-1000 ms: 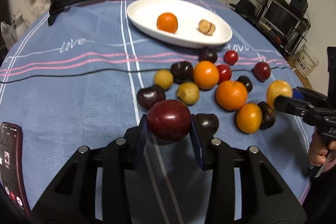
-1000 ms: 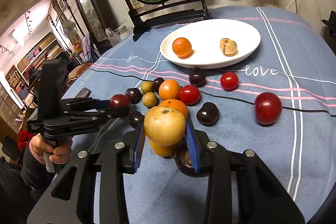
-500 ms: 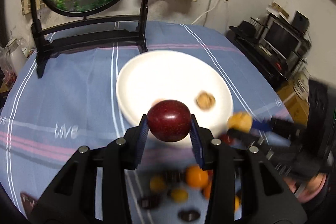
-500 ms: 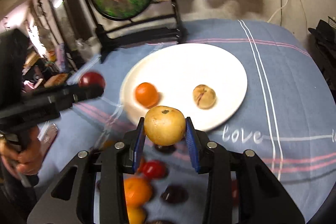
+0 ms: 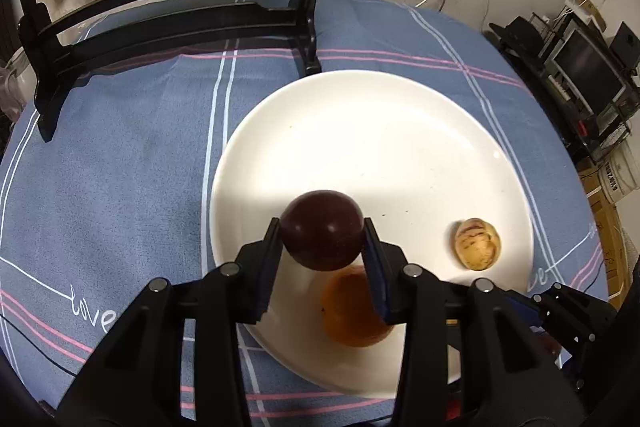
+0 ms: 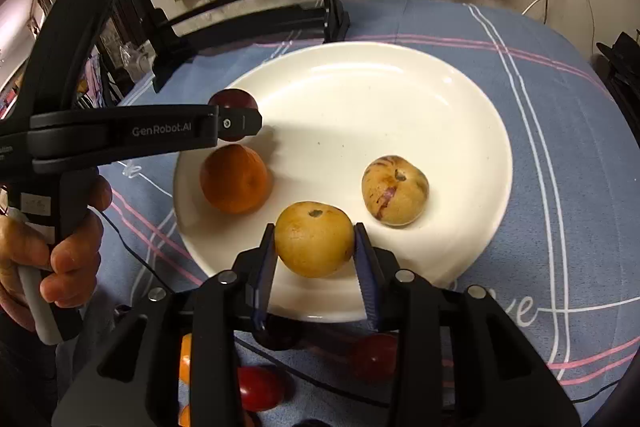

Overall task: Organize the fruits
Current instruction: 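Place the red plum and yellow pear on the white plate, then grasp the dark plum with the left tool while the right tool grasps the mangosteen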

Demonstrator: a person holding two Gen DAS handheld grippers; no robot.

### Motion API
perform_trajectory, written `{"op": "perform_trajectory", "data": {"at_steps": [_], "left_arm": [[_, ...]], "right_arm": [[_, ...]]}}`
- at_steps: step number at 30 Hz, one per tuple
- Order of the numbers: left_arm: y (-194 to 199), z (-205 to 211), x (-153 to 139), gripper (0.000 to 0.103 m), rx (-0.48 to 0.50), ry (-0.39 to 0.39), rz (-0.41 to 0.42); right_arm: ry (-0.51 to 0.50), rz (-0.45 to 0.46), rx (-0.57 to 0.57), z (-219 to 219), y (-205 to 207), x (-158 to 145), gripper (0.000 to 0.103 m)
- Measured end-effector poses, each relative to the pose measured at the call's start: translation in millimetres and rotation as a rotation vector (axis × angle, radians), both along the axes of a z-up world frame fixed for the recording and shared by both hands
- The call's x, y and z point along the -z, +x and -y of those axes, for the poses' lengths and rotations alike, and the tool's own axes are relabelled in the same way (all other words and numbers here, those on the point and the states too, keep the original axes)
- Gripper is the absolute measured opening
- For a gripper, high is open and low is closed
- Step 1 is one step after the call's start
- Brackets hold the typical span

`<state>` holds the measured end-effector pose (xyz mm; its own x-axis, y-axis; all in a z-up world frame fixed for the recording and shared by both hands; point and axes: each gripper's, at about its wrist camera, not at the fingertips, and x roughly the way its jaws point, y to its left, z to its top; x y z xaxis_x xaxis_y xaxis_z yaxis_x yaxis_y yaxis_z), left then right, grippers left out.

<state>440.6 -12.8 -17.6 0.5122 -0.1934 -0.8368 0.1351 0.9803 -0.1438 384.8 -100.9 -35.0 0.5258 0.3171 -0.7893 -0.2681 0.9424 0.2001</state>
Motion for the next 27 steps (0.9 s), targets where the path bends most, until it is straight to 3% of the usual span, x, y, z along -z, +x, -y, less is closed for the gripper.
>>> {"op": "perform_trajectory", "data": {"at_steps": [1,2,6,7,12,15,20,22,27], "left_arm": [[-2,0,-2,0.06,-0.007,0.011,0.006],[-6,-2,-5,0.066,-0.018,0.021,0.024],[-33,-7,-30,0.071,-0.005,0.019,0.076],[-47,-9,-38,0.077,-0.006,0.027,0.097],[-125,-19,-53,0.085,0.046,0.06,0.208],[-171,-25,-41,0.09,0.069,0.054,0.244],[-230,-26,-17,0.09,0.13,0.072,0.252],[-244,-27,-10,0.092,0.13,0.054,0.258],[-254,-22,9,0.093,0.14,0.042,0.218]], "right_arm": [[-0.002,-0.003,0.004,0,1,1,0.045],[-0.005,-0.002,0.009,0,0,0,0.045],[0.012,0.043,0.006,7,-17,-22,0.048],[0.015,0.066,0.001,10,-27,-29,0.049],[0.049,0.121,-0.071,26,-85,-45,0.053],[0.063,0.131,-0.117,32,-117,-42,0.06],[0.042,0.114,-0.17,33,-156,-21,0.06],[0.013,0.069,-0.174,34,-168,-4,0.06],[-0.013,0.043,-0.2,34,-175,6,0.06]]}}
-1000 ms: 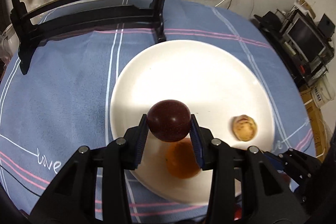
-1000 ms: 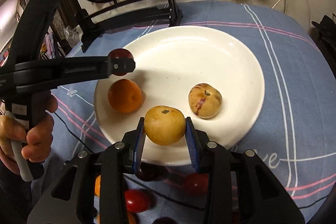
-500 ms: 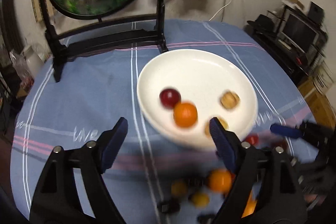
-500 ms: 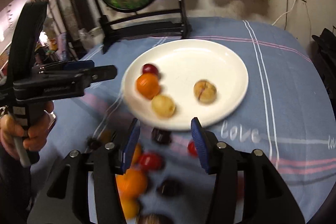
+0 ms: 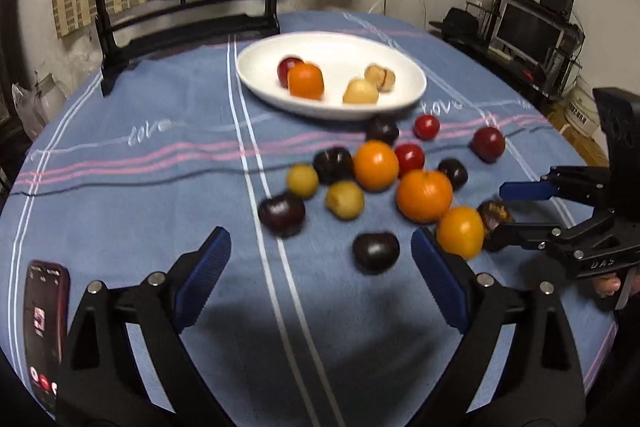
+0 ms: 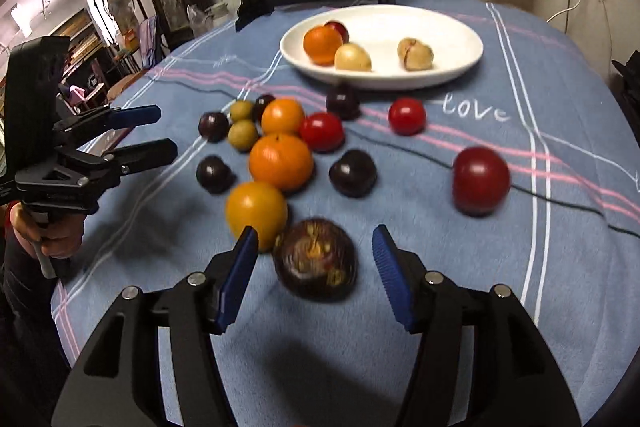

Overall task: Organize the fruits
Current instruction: 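Grasp the dark plum with the left tool while the right tool grasps the mangosteen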

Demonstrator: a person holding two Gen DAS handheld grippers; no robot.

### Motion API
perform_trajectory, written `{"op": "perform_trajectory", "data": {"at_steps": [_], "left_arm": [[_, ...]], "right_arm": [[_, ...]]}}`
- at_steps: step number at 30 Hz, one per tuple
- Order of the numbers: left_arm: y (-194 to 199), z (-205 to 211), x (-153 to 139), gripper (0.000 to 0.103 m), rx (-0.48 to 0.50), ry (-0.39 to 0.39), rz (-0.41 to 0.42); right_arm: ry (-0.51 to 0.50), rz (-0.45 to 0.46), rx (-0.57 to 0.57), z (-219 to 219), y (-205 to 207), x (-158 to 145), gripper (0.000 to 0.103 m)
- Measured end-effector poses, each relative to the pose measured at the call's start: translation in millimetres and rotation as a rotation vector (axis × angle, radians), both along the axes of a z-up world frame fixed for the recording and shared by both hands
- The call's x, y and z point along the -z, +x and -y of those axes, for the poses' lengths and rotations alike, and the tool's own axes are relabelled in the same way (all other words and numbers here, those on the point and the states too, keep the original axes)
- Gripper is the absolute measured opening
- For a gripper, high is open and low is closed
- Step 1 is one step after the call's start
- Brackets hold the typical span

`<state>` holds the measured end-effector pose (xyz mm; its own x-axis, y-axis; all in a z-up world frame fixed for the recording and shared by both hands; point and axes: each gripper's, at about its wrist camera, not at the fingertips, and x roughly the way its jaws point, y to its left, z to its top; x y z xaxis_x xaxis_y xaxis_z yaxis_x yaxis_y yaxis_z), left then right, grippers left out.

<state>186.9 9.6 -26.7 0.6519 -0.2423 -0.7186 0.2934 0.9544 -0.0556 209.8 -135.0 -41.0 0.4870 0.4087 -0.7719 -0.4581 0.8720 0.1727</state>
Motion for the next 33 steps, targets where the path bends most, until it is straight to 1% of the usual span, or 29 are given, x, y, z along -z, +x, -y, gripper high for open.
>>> {"op": "perform_trajectory", "data": {"at_steps": [2,6,7,10,15,18,20,21,23,25,33], "left_arm": [[-1,4,3,0.093,0.008,0.018,-0.005],[-3,10,6,0.093,0.042,0.032,-0.013],[-4,11,7,0.094,0.048,0.04,-0.012],[-6,17,9,0.094,0.071,0.062,-0.003],[-8,27,13,0.093,0.102,0.092,0.007],[-7,32,14,0.085,0.127,0.091,0.005],[-4,35,16,0.075,0.138,0.085,-0.001],[-2,36,17,0.072,0.142,0.081,-0.008],[0,37,19,0.06,0.145,0.071,-0.026],[3,37,21,0.055,0.142,0.068,-0.042],[10,38,29,0.044,0.144,0.064,-0.086]], "right_arm": [[-0.028,0.018,-0.013,-5,-3,0,0.06],[-0.069,0.021,-0.03,-11,-5,4,0.06],[-0.083,0.021,-0.032,-13,-5,6,0.059],[-0.119,0.013,-0.033,-15,-5,12,0.05],[-0.14,0.023,-0.031,-17,-4,15,0.047],[-0.092,0.002,-0.014,-10,0,13,0.046],[-0.09,0.008,0.006,-8,1,11,0.046],[-0.088,0.009,0.009,-6,1,10,0.046],[-0.072,0.008,0.016,-3,1,8,0.046],[-0.069,0.01,0.023,-2,1,6,0.046],[-0.059,0.015,0.04,1,0,3,0.046]]}}
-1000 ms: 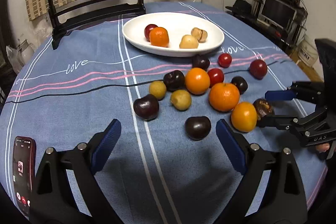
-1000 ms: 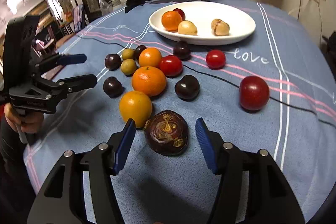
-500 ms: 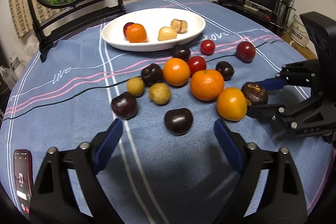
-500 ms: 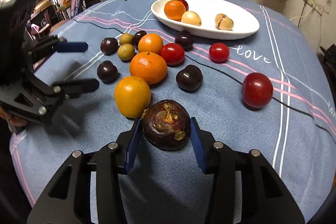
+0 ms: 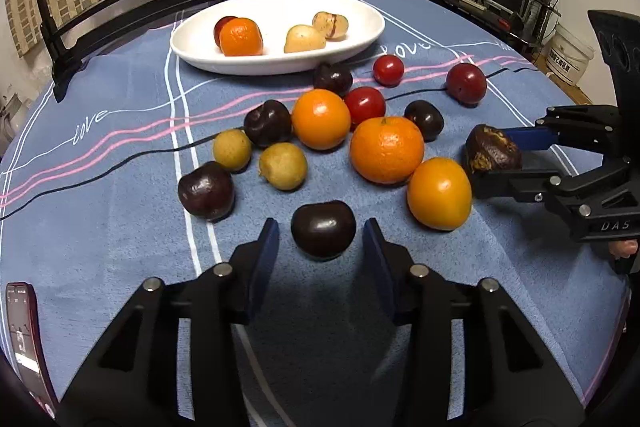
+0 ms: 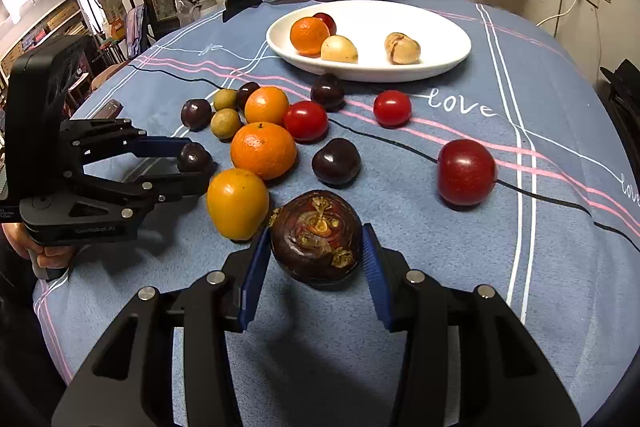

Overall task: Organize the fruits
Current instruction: 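Grasp the dark plum with the left tool while the right tool grasps the mangosteen, then place the dark plum and mangosteen on the white plate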

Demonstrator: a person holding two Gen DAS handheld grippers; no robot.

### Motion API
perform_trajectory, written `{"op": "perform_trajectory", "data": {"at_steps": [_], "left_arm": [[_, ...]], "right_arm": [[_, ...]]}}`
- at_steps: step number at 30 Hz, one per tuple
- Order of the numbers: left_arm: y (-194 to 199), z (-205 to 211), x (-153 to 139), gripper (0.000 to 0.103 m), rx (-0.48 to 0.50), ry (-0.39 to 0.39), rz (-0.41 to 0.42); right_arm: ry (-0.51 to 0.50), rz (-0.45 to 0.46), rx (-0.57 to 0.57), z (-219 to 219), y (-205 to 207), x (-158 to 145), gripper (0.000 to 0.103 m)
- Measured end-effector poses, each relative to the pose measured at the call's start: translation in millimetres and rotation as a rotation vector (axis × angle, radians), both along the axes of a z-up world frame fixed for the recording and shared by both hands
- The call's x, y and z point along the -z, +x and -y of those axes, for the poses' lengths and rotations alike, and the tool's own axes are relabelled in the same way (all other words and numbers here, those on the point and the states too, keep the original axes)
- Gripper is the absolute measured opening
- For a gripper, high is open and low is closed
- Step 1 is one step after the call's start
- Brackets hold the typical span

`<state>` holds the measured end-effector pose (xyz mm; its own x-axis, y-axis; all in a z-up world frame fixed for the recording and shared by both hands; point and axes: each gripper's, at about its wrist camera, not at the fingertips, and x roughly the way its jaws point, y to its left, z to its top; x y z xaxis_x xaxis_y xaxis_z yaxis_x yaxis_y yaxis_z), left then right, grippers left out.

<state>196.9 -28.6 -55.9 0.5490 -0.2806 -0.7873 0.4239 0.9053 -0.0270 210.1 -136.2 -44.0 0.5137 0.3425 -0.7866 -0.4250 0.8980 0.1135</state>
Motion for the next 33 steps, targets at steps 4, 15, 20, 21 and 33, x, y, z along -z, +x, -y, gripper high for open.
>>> {"op": "perform_trajectory", "data": {"at_steps": [4,15,20,21,33], "left_arm": [[2,1,1,0.041,-0.001,-0.01,-0.009],[-1,2,-2,0.032,-0.013,-0.008,-0.001],[2,-13,-22,0.032,-0.017,-0.119,-0.015],[8,-17,-30,0.032,-0.02,-0.138,-0.017],[141,2,-97,0.032,-0.121,-0.18,0.056]], "right_arm": [[0.001,0.003,0.005,1,0,-1,0.046],[0.07,0.004,-0.012,5,-2,-6,0.046],[0.155,-0.003,0.015,13,8,-20,0.046],[0.171,0.003,0.022,14,13,-26,0.046],[0.172,0.056,0.248,19,143,-54,0.046]]}}
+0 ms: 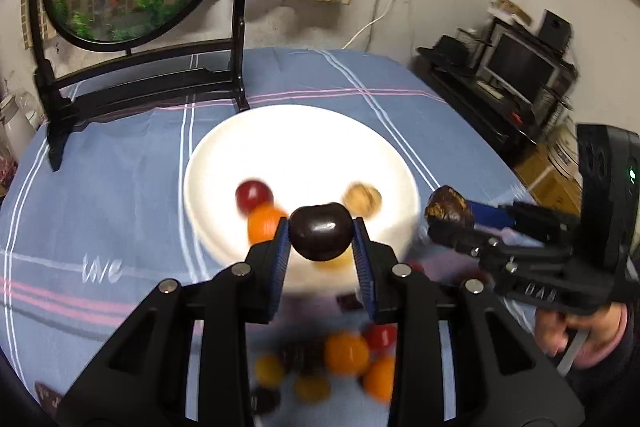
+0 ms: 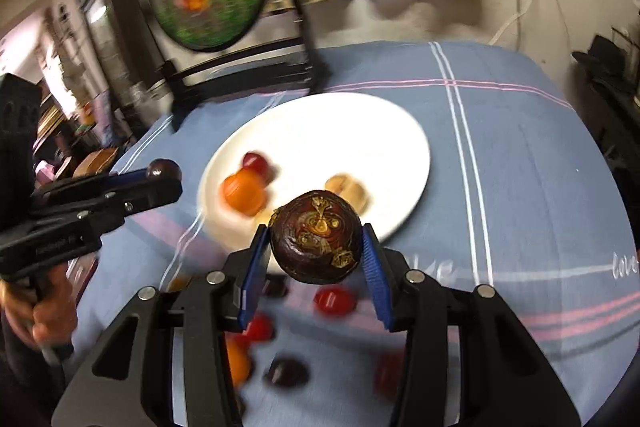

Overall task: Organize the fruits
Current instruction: 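Place the dark plum and mangosteen on the white plate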

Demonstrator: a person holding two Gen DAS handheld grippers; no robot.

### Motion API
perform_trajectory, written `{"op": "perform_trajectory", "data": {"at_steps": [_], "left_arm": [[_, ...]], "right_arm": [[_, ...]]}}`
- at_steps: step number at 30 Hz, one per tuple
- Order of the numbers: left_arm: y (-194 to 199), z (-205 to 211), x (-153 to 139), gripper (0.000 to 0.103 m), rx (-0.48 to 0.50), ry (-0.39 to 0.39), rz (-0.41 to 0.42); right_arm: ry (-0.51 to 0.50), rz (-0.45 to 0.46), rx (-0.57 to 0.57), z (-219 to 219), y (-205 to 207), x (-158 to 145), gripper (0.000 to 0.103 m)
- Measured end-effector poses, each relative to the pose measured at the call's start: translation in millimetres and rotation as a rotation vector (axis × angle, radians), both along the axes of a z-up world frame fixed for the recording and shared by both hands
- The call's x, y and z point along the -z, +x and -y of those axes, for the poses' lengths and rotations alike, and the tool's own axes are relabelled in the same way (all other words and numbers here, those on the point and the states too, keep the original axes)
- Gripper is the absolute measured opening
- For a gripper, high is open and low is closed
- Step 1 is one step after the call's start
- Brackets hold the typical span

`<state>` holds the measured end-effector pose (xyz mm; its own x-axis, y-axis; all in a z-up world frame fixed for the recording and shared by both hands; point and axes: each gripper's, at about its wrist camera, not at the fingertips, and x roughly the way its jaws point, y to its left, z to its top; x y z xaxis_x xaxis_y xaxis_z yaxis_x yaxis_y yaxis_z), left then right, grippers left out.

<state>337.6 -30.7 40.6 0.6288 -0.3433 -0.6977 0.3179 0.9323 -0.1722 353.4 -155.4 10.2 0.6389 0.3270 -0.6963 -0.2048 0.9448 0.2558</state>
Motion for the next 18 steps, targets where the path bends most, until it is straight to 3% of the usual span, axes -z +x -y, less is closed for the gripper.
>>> {"op": "perform_trajectory", "data": {"at_steps": [4,10,12,13,18], "left_arm": [[46,20,21,0.032,-0.035,0.056,-0.051],[72,30,44,0.033,-0.054,0.111,-0.096],[73,29,44,0.053,-0.062,0.113,-0.107],[71,26,41,0.07,-0.069,0.103,-0.096],[32,6,9,0.086,-0.088,0.101,-0.004]], "right_arm": [[-0.003,-0.065,0.05,7,42,18,0.046],[0.017,-0.121,0.049,11,66,35,0.047],[0.009,-0.123,0.041,11,65,34,0.051],[0.008,-0.119,0.041,11,63,31,0.051],[0.005,-0.015,0.01,25,16,4,0.051]]}}
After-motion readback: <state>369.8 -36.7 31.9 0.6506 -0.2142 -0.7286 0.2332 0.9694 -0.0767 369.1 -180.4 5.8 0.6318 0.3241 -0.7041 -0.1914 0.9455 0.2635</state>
